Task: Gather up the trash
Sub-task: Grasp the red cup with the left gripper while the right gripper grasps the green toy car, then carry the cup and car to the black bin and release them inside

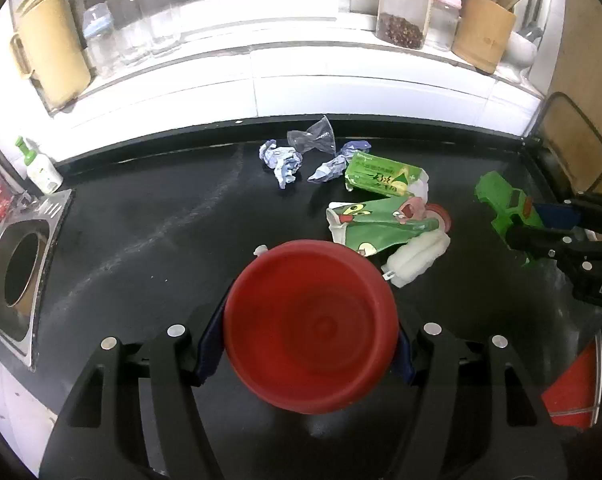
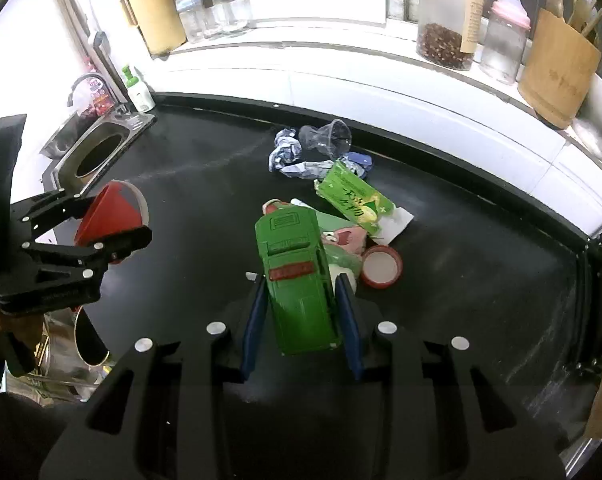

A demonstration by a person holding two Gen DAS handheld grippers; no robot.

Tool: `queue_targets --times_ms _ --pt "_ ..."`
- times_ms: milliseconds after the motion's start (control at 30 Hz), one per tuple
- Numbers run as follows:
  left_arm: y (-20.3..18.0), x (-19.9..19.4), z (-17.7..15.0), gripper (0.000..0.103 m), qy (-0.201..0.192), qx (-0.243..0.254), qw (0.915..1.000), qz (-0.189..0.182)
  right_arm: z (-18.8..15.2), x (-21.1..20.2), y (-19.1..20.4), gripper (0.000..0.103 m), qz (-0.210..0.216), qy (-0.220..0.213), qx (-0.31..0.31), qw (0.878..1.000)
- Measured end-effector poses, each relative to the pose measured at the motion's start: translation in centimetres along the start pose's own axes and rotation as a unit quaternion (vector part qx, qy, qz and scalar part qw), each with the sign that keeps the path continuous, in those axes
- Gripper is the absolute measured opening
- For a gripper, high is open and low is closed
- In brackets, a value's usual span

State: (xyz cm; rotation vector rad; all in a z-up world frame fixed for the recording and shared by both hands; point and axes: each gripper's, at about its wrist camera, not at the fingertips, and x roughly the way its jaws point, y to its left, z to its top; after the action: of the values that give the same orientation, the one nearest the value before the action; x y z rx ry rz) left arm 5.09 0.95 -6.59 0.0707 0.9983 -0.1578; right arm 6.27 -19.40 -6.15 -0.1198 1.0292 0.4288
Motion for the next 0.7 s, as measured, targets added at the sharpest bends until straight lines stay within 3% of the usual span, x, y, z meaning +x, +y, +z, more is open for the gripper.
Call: queue_targets --times_ms 233,433,567,700 --pt "3.3 -2.7 -2.1 0.065 -0.014 -0.043 0.9988 0.018 1.0 -0.2 4.6 0.035 0.021 -0.007 -0.037 0.999" --pt "9.1 -6.3 -6.6 0.065 -0.025 -0.108 0.9908 0.077 2.6 1.3 13.3 0.035 0.079 -0.004 -0.109 0.991" --pt "14.2 -9.0 -11.6 0.064 -0.021 -0.168 0.9761 0.137 3.2 3.0 20.4 0.035 0.128 0.007 -0.164 0.978" --pt "19.3 -11.7 -17.7 0.065 -0.014 -0.246 0.9504 0.190 2.8 5.2 29.6 0.035 0.181 0.028 -0.228 0.956"
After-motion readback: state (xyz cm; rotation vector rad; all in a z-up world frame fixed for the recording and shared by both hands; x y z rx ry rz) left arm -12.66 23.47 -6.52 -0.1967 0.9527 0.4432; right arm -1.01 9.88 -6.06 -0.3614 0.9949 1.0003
